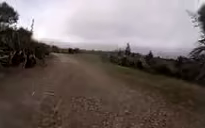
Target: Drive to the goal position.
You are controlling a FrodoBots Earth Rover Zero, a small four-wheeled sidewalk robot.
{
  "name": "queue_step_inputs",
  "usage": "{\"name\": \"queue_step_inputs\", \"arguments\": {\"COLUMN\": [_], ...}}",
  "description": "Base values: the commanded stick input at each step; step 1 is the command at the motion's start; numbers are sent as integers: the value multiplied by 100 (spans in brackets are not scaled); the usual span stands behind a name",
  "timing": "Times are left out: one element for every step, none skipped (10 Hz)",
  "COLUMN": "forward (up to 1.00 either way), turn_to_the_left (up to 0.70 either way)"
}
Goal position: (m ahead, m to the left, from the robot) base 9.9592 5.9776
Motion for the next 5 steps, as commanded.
{"name": "queue_step_inputs", "arguments": {"forward": [85, 85, 85, 85, 85], "turn_to_the_left": [-16, -7, 0, 0, 0]}}
